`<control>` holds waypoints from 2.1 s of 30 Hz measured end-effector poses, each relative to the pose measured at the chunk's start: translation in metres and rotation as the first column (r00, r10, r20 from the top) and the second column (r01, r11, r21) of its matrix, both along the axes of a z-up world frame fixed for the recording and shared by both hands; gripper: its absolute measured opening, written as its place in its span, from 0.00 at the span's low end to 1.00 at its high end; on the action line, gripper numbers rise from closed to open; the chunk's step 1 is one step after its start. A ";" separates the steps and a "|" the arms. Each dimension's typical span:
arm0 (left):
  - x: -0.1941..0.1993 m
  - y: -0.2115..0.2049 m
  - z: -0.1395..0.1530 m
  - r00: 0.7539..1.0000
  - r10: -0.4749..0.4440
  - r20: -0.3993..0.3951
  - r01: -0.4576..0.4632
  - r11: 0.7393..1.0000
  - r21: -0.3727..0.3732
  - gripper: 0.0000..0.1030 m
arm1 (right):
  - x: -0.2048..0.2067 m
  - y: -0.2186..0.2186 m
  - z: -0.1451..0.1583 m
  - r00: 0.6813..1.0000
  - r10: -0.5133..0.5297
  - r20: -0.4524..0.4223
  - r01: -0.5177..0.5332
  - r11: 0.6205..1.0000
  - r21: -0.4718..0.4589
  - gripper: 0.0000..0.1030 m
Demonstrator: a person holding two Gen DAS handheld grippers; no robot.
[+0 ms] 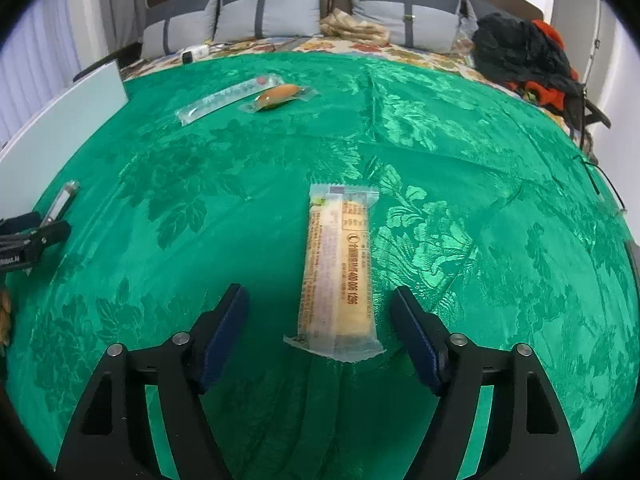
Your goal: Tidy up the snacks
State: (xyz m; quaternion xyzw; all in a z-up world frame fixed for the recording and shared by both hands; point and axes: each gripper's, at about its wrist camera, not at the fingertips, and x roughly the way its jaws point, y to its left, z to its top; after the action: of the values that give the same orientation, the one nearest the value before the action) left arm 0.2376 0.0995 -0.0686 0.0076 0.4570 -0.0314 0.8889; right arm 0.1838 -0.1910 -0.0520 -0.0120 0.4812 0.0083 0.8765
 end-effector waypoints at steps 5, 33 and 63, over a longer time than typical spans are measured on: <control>0.000 0.000 0.000 1.000 0.000 0.000 0.000 1.000 0.000 1.00 | 0.001 -0.002 -0.002 1.000 -0.007 0.002 0.007 1.000 0.006 0.79; 0.000 0.000 0.000 1.000 -0.001 0.001 0.001 1.000 0.000 1.00 | 0.002 -0.002 -0.002 1.000 -0.010 0.003 0.010 1.000 0.005 0.80; 0.000 0.000 0.000 1.000 -0.001 0.001 0.001 1.000 0.000 1.00 | 0.002 -0.002 -0.002 1.000 -0.009 0.003 0.009 1.000 0.005 0.80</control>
State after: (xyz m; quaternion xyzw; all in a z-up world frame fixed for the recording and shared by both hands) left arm 0.2374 0.0996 -0.0690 0.0078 0.4567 -0.0317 0.8890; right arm 0.1857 -0.1930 -0.0541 -0.0076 0.4800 0.0054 0.8772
